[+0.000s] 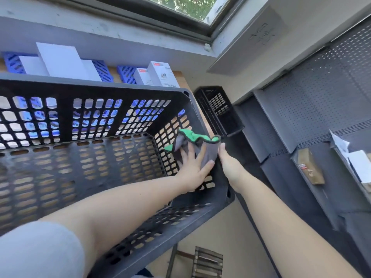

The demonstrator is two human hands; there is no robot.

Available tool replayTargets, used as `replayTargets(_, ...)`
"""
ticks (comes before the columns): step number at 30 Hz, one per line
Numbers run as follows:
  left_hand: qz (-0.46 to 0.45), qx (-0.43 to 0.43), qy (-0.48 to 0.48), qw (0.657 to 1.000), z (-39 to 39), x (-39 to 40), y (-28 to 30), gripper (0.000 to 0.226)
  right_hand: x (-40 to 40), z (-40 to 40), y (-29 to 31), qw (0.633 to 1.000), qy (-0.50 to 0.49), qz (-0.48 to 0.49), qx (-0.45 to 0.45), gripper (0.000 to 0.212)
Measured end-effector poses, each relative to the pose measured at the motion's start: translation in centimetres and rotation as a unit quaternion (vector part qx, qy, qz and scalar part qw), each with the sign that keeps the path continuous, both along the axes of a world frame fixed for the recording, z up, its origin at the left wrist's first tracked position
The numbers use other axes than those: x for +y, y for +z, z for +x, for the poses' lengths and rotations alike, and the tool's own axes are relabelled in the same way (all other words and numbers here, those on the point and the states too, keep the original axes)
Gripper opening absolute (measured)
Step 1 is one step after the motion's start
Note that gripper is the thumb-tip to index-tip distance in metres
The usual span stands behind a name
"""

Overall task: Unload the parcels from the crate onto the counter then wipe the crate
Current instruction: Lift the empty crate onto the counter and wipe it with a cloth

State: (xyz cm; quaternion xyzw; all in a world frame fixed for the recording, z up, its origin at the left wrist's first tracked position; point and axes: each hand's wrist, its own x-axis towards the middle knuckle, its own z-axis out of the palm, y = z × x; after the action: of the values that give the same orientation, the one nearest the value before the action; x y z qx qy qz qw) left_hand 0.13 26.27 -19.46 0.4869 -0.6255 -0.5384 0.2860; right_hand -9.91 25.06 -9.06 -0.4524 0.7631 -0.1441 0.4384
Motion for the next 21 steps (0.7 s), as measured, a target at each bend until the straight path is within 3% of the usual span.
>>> replayTargets(2, 0.040, 0.020, 0.041, 0.998, 0.2, -1.2, -0.5, 0.070, 0.6, 0.5, -0.5, 1.000, 0.007, -0.012, 0.015, 0.102)
replayTargets(3, 0.061, 0.029, 0.058, 0.996, 0.3, -1.5, -0.9, 0.070, 0.6, 0.6, -0.9, 1.000, 0.005, -0.025, 0.018, 0.109)
replayTargets(6, 0.111, 0.047, 0.091, 0.989, 0.1, -1.7, -2.2, 0.072, 0.7, 1.1, -1.4, 0.998, -0.019, -0.049, 0.035, 0.104)
replayTargets(10, 0.187, 0.070, 0.128, 0.972, 0.1, -2.2, -4.6, 0.071, 0.8, 0.8, -1.9, 0.998, -0.034, -0.040, 0.042, 0.122)
replayTargets(14, 0.242, 0.024, 0.097, 0.965, -0.4, -2.0, -7.2, 0.064, 0.6, 0.9, -2.1, 0.996, -0.032, -0.046, 0.068, 0.126)
replayTargets(18, 0.234, 0.078, 0.128, 0.960, -1.6, -0.3, -5.6, 0.067, 0.5, 1.0, -2.0, 0.995, -0.031, -0.040, 0.084, 0.125)
replayTargets(21, 0.211, 0.106, 0.101, 0.967, -2.2, 1.4, -4.4, 0.072, 0.5, 1.0, -1.9, 0.996, -0.027, -0.031, 0.075, 0.120)
